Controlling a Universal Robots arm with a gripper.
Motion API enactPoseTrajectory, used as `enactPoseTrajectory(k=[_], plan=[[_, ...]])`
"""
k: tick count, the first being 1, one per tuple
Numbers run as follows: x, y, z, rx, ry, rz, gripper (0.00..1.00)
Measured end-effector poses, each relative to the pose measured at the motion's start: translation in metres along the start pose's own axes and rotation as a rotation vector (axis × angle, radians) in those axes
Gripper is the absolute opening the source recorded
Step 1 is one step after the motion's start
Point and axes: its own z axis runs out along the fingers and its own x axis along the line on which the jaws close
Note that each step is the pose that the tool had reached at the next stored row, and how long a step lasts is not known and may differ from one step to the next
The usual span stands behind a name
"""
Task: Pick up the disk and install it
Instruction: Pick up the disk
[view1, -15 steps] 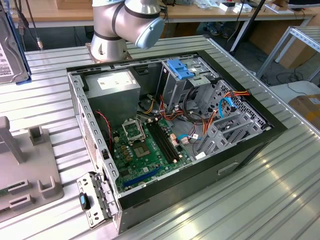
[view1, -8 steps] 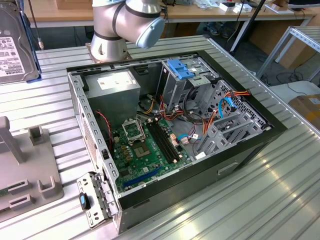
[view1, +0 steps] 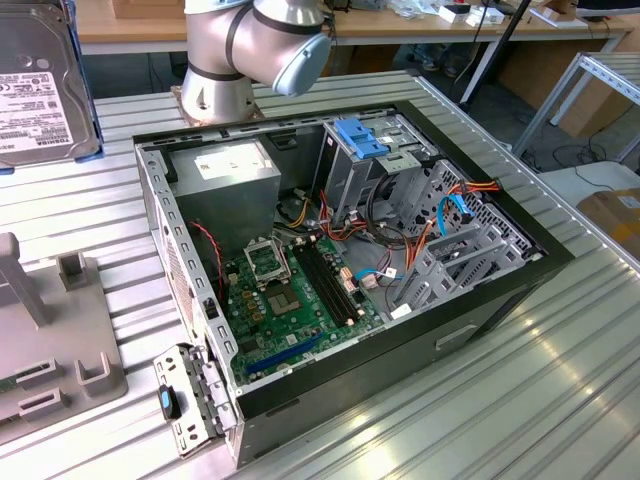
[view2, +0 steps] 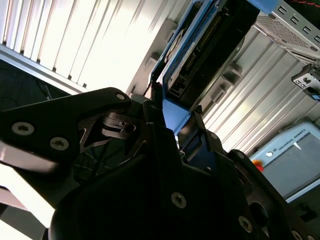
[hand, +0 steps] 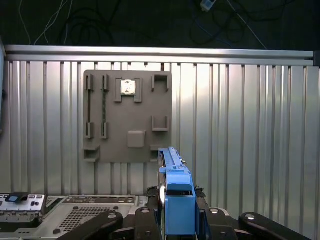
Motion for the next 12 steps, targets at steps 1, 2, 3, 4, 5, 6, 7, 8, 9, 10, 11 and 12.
enactPoseTrajectory(k=[1,2,3,4,5,6,7,8,9,10,11,12], plan=[[0.0,-0.0016,0.0001,0.0001,-0.0001,0.0,0.36],[0.0,-0.0034,0.0001,0.0001,-0.0001,0.0,0.36],[-0.0001,-0.0061,0.0001,0.0001,0.0,0.0,0.36],[-0.0001,-0.0087,0.0001,0.0001,0.0,0.0,0.36],[-0.0001,-0.0104,0.0001,0.0001,-0.0001,0.0,0.36],[-0.0001,-0.0124,0.0001,0.0,0.0,0.0,0.36],[-0.0002,-0.0157,0.0001,0.0,0.0,0.0,0.36],[-0.0002,-0.0197,0.0001,0.0,0.0,0.0,0.36],[-0.0003,-0.0259,0.0002,0.0001,0.0,0.0,0.36],[-0.0003,-0.0304,0.0003,0.0001,-0.0001,0.0,0.36],[-0.0004,-0.0342,0.0003,0.0001,0.0,0.0,0.36],[-0.0005,-0.0374,0.0002,0.0,0.0,0.0,0.36]])
